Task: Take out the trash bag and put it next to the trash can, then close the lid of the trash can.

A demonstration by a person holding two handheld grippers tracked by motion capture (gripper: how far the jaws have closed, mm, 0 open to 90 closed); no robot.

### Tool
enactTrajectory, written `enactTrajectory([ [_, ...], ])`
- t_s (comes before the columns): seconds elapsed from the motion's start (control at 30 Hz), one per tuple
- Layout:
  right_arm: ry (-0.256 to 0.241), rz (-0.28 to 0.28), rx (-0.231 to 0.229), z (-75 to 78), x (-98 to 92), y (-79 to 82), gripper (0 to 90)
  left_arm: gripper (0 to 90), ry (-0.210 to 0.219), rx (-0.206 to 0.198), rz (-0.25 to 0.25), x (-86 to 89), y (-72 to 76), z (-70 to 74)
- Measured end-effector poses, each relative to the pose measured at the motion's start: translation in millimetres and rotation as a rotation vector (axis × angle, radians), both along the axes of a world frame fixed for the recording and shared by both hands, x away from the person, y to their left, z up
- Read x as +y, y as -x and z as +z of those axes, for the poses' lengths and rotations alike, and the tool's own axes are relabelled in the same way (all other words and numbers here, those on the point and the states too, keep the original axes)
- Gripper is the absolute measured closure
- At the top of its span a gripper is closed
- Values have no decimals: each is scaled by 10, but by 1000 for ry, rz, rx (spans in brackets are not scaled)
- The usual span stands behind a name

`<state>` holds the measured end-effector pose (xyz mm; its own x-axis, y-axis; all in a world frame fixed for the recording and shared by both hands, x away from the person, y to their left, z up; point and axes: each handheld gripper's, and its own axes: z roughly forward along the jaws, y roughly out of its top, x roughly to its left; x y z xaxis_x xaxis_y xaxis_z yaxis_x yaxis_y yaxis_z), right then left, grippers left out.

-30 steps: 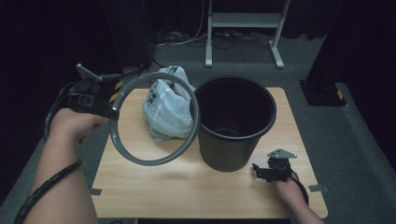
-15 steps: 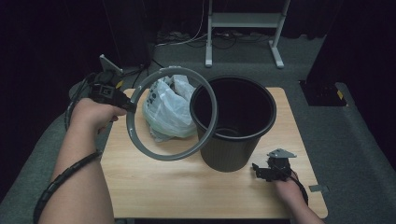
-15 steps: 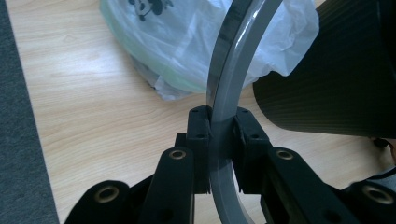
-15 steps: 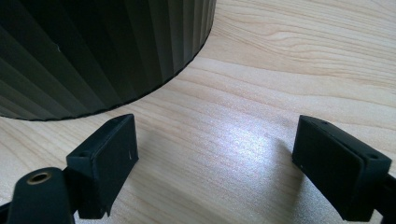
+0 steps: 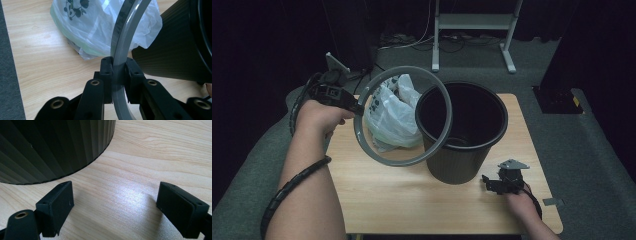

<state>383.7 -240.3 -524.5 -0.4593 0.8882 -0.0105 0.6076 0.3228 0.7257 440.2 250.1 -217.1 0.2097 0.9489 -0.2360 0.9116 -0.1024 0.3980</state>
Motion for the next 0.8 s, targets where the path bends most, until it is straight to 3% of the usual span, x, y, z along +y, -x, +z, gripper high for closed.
enactTrajectory([
  [0.8,0,6,0,0,0,-6,141,783,-18,-11,-45,-432,-184,73],
])
